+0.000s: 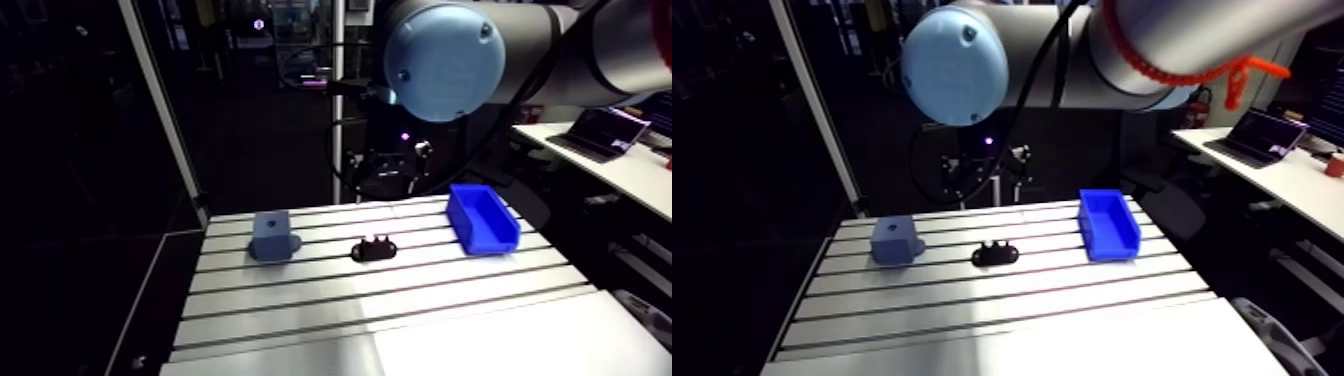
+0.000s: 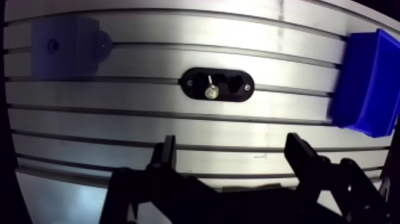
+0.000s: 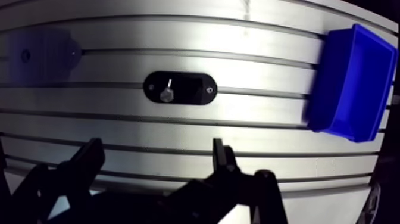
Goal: Pick up the M10 bolt and insert it into the hex recess until seated.
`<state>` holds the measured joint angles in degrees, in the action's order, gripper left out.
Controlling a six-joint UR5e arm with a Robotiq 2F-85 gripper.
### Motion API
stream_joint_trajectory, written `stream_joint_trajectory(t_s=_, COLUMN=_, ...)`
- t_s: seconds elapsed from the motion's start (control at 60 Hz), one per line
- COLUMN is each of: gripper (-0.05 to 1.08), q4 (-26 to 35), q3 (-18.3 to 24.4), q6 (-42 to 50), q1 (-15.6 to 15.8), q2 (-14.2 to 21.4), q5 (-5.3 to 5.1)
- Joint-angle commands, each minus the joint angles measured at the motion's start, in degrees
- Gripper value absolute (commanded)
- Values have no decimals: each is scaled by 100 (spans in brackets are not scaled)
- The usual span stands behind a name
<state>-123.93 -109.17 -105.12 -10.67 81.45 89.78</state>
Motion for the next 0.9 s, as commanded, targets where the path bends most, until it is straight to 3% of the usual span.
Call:
stream_joint_trajectory(t_s=0.017, gripper=2, q4=-400, q3=-186, q6=-92, q1=-58, q2=-96, q5=-132)
stream_joint_trajectory(t_s=0.4, gripper=11, q4=-879, q3=-370, q6=-93, q1=-58, q2=-472, q5=-125)
stream_joint_trajectory(t_s=0.9, gripper=26, q4=-1086, q3=-382, q6=-48, q1=-23, q2=-652, q5=-124)
